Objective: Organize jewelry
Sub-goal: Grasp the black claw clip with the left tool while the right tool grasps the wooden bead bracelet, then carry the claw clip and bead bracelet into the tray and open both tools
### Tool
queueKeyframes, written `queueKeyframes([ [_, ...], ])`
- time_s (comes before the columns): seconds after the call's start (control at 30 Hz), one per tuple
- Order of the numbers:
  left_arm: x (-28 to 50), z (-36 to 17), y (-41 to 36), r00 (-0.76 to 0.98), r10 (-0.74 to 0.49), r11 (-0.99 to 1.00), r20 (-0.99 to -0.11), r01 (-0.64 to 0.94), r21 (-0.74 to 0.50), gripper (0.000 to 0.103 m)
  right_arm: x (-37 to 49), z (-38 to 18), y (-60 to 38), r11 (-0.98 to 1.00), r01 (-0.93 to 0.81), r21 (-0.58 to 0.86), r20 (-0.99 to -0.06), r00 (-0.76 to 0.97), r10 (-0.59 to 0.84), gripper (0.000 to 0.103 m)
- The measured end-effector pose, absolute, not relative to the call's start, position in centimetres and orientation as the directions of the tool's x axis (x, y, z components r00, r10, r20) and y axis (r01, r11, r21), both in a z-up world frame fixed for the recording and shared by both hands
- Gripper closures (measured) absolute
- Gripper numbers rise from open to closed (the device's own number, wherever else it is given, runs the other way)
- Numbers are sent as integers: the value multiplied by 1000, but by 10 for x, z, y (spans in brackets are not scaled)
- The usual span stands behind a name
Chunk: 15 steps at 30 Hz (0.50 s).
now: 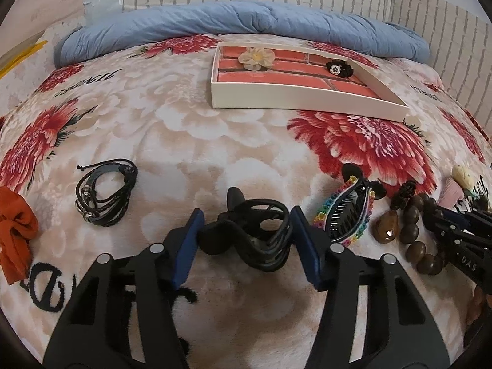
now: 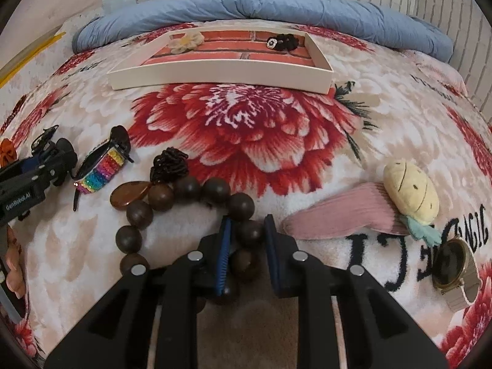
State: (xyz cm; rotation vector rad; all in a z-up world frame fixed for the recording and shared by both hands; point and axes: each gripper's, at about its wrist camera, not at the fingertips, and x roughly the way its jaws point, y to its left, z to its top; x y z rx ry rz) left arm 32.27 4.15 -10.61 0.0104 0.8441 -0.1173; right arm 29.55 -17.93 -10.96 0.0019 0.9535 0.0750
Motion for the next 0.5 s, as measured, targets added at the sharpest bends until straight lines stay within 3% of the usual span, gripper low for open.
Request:
queueKeyframes([
  [0.5, 316, -100, 44, 672, -78, 995, -737, 94, -19, 47, 291, -105, -184, 994, -73, 80, -785, 610, 108, 83],
])
